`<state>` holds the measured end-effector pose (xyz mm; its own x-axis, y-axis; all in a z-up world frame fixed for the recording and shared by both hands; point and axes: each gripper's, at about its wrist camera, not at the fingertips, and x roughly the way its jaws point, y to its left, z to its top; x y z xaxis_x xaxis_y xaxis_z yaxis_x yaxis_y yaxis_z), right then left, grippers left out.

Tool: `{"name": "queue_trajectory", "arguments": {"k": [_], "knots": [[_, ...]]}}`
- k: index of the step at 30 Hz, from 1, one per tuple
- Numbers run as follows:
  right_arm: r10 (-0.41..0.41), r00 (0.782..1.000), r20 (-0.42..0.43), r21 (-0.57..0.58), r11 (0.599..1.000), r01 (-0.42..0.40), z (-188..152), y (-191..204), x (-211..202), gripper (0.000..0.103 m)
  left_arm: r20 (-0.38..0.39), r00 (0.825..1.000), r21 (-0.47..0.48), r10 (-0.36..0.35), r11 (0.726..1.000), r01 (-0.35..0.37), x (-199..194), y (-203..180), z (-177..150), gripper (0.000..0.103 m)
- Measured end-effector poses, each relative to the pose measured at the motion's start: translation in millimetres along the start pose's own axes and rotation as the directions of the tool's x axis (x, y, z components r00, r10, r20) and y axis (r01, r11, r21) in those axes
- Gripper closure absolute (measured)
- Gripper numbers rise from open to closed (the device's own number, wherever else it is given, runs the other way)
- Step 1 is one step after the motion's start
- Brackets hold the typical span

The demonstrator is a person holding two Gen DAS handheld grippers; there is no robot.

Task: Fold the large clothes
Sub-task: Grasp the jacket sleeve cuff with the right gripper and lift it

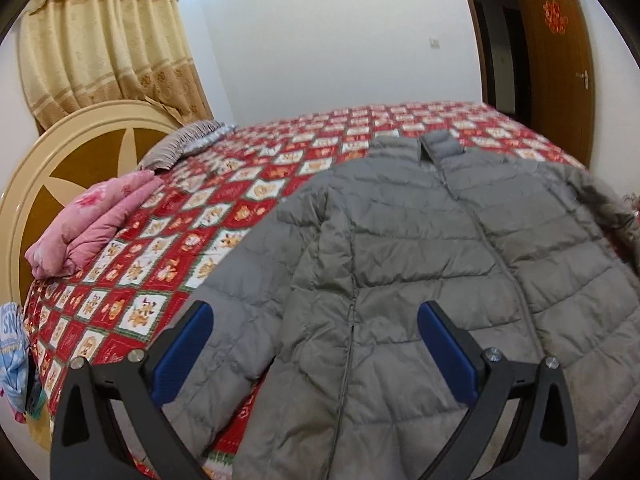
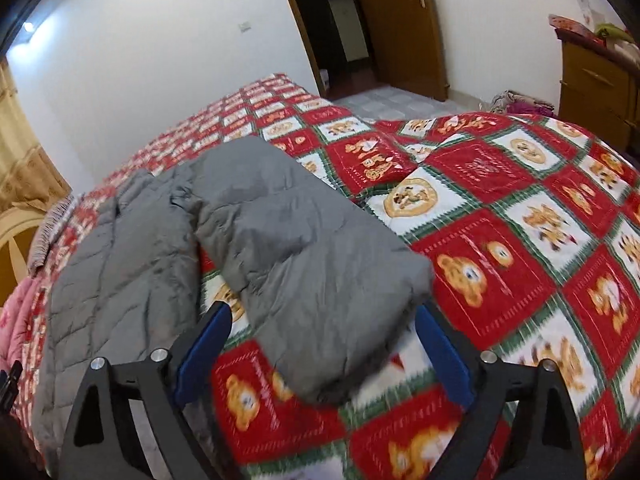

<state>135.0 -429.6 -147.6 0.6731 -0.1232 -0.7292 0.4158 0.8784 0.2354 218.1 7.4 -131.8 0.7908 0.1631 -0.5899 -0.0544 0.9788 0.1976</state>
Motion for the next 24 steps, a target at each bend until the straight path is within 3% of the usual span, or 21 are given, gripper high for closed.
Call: {"name": "queue_trajectory", "arguments": {"k": [5, 6, 7, 10, 13, 24], "knots": [[-0.053, 0.997, -0.062, -0.071, 0.996, 0.048, 5, 8, 35, 0.032, -0.055, 0.999, 0.002, 0.000, 1.000, 0.000, 25, -1, -2, 0.000], [-0.073, 0.996, -0.059, -0.084, 0.994, 0.068, 5, 8, 39, 0.044, -0.064, 0.998, -0.002, -0.003, 1.000, 0.003, 27, 0, -3, 0.000], [-0.090, 0.994, -0.067, -0.099, 0.992, 0.083, 6, 9, 43, 0.062, -0.069, 0.998, -0.006, -0.004, 1.000, 0.004, 29, 2, -3, 0.000], [-0.086, 0.991, -0.099, -0.097, 0.992, 0.077, 8, 1, 52, 0.087, -0.073, 0.997, -0.002, 0.000, 1.000, 0.000, 34, 3, -2, 0.000], [-0.114, 0.990, -0.081, -0.099, 0.989, 0.105, 17, -6, 52, 0.095, -0.077, 0.997, 0.003, 0.005, 1.000, -0.004, 36, 8, 1, 0.000], [-0.214, 0.974, 0.068, -0.063, 0.974, 0.218, 79, -43, 15, 0.098, -0.058, 0.998, 0.003, 0.030, 1.000, -0.030, 41, 32, 12, 0.000]]}}
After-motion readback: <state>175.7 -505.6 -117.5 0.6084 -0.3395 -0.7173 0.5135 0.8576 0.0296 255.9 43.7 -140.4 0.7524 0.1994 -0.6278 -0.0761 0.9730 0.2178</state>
